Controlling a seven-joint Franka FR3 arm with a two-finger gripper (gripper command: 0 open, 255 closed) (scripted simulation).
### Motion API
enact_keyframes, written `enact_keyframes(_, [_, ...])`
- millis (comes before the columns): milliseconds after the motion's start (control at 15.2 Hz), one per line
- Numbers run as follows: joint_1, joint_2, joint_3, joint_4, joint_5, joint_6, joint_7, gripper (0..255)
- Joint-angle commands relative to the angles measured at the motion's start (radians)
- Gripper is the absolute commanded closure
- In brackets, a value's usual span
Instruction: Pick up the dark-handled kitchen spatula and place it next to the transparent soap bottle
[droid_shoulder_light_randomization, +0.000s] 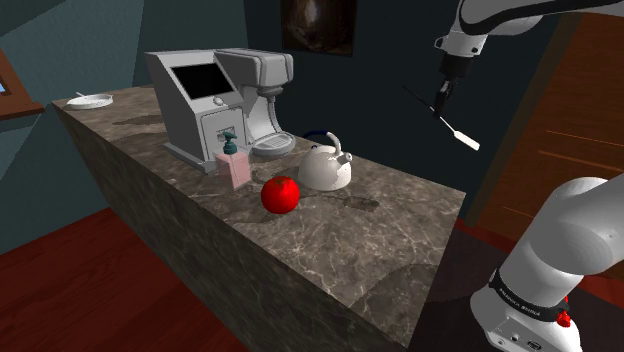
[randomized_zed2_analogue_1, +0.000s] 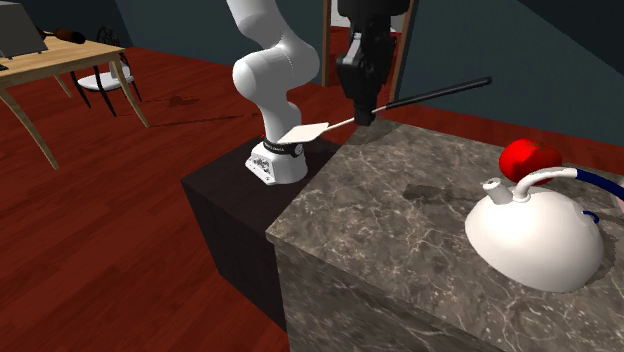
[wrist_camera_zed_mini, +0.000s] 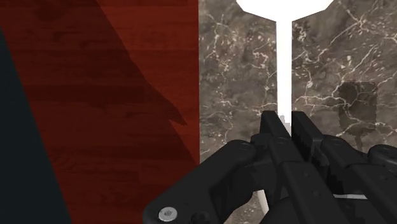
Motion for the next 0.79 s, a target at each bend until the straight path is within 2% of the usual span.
enact_keyframes(0, [0.001,0.000,0.002,0.020,0.002,-0.020,-0.001,255])
enact_keyframes(726, [0.104,0.093,0.192,0.066,0.096,0.013,0.248,255])
